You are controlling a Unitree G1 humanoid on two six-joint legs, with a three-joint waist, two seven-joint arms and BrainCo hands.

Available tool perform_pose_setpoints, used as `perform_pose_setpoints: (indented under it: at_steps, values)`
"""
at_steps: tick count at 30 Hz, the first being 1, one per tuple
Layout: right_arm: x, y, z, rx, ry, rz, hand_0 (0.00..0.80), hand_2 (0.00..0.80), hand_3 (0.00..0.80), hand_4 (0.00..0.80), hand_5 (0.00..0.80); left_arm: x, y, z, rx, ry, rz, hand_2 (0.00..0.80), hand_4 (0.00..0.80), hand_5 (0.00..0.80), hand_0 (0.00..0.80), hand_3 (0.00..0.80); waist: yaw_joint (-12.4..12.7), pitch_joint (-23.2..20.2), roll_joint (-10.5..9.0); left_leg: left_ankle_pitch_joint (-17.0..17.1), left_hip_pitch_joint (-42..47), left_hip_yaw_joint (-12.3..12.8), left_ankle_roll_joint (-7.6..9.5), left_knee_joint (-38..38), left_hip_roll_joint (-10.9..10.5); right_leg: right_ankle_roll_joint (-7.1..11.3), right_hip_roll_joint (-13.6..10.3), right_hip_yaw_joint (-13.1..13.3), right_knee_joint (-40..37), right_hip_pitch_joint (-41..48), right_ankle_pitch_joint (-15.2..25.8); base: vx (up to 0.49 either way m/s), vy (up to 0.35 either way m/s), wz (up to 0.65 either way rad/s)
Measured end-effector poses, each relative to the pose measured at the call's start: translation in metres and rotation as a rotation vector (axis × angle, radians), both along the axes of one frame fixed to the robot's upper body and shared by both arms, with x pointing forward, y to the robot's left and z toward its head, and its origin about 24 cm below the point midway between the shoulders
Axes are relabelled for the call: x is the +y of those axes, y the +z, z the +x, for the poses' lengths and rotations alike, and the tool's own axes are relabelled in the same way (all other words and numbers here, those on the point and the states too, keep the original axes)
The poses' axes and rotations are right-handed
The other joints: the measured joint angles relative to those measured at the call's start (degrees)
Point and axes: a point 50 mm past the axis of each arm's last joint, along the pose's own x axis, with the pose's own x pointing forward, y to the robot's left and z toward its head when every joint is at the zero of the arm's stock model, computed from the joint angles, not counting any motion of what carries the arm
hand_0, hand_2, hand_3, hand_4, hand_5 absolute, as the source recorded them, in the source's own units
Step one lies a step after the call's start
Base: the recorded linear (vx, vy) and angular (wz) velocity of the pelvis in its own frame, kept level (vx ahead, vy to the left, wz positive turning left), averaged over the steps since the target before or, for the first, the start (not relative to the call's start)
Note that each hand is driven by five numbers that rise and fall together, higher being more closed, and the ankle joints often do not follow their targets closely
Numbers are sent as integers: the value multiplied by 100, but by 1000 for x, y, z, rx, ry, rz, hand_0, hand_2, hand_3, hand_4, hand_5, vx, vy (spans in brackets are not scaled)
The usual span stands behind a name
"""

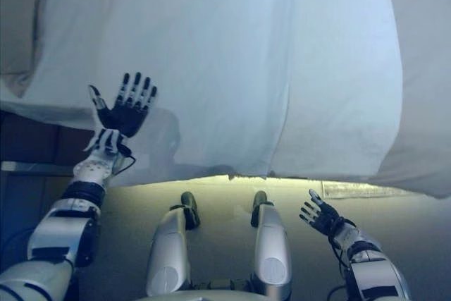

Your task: Make the bed neatly

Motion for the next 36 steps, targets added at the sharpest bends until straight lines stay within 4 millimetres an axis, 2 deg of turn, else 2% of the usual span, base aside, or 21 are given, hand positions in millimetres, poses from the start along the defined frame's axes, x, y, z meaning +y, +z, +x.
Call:
perform_pose_setpoints:
  at_steps: [6,11,19,24,30,36]
  values:
    - [-10,20,18,-68,22,-31,0,0,0,0,0,19,3,2,59,151,-66,0,0,0,0,0,32,166,-84,-56,-753,-221,-48,506,107,-119,63,5,594,-752,-150,-96,4,0]
    - [-15,35,32,-142,26,-26,0,0,0,0,0,40,4,-3,115,223,-52,0,0,0,0,0,48,203,-160,-92,-1184,-362,-63,770,168,-210,83,-38,963,-1171,-290,-66,7,4]
    - [-14,51,46,-218,45,-23,0,0,0,0,0,50,14,0,160,281,-114,0,0,0,0,0,124,244,-249,-147,-1941,-666,-144,1229,205,-331,77,-173,1484,-1820,-455,-50,-18,6]
    - [-12,56,50,-249,52,-11,0,0,0,0,0,55,14,-2,179,301,-127,0,0,0,0,0,224,248,-263,-175,-2328,-935,-195,1432,201,-394,118,-312,1645,-2073,-530,-33,-39,4]
    - [-12,56,50,-255,46,-4,0,0,0,0,0,65,15,-6,185,339,-152,0,0,0,0,0,360,268,-375,-200,-2575,-1044,-235,1565,198,-423,129,-345,1775,-2286,-565,-5,-4,1]
    - [-14,58,51,-282,35,8,0,0,0,0,0,87,21,-16,191,401,-145,0,0,0,0,0,364,277,-440,-222,-2699,-1129,-264,1663,156,-432,73,-411,1882,-2352,-644,-17,-9,5]
